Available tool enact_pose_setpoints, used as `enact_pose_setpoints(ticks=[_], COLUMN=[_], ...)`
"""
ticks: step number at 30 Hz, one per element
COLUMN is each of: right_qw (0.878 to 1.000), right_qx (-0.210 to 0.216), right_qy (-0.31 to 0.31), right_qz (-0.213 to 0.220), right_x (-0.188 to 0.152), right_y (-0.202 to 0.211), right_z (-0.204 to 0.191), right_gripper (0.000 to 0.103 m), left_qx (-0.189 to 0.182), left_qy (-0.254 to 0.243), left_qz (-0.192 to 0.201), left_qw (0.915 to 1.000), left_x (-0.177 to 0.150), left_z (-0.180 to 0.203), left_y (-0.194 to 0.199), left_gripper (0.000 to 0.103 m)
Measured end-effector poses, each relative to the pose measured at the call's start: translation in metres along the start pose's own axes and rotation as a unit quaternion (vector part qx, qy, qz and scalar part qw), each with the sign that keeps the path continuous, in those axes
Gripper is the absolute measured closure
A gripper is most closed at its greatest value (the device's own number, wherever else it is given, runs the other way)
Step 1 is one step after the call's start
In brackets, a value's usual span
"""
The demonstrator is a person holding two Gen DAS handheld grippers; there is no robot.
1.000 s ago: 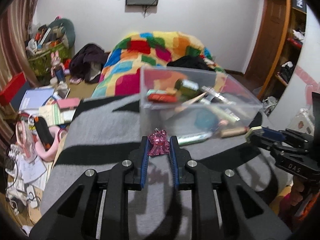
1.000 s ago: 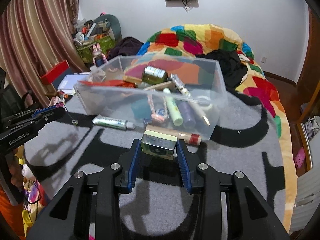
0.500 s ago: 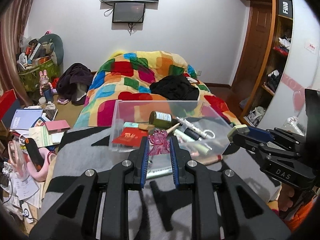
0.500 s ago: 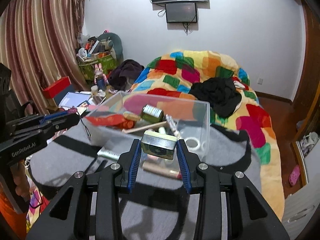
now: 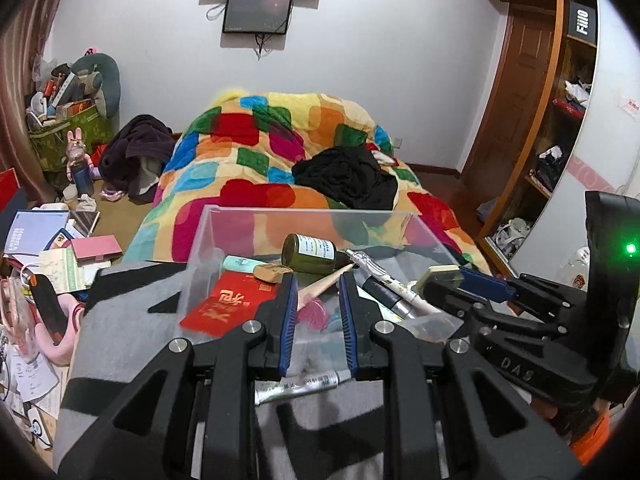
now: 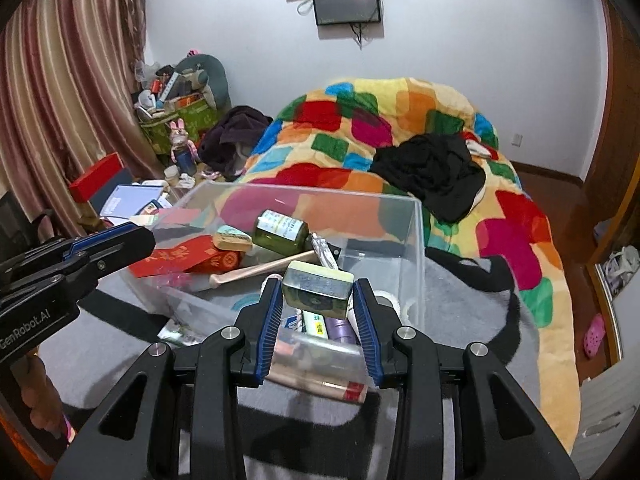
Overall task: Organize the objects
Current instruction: 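Carry the keychain and green square box into the clear box and open both tools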
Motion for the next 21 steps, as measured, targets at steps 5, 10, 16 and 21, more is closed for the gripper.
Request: enact_pose_setpoints(ticks=[5,10,16,21], right_qw=[1.0,1.0,0.999,0.999], right_qx=[0.007,0.006,0.016,0.009], right_qy=[-0.003,0.001,0.013,0.033], right_qz=[-0.018,-0.025,-0.028,-0.014], right_x=[-0.001,0.0,0.0,0.001], right_y=[-0.018,-0.024,-0.021,-0.011], right_z=[0.0,0.0,-0.004,-0.013], right_gripper=[0.07,0.07,0.069,0.056], left_qx=[0.005,-0.008,-0.01,-0.014], left_qy=[0.008,0.023,0.022,0.02], left_qz=[-0.029,-0.043,-0.032,-0.023], left_qw=[0.9995,0.9988,0.9992,0.9994], left_x=[-0.003,-0.005,-0.001,-0.002], left_z=[-0.002,-0.01,-0.012,-0.009], left_y=[-0.027,-0.033,-0.018,-0.003], left_gripper=[0.083,0.083,0.075,0.058])
Point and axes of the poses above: each gripper's, at about its wrist camera, not at the fingertips, and y roughly against the way its jaws point, z to its right, x to its top, the point moved 2 cm from there along -y, roughly the way its jaws point, and after that the axes turned 3 degrees about -z, right-handed, at the moved point
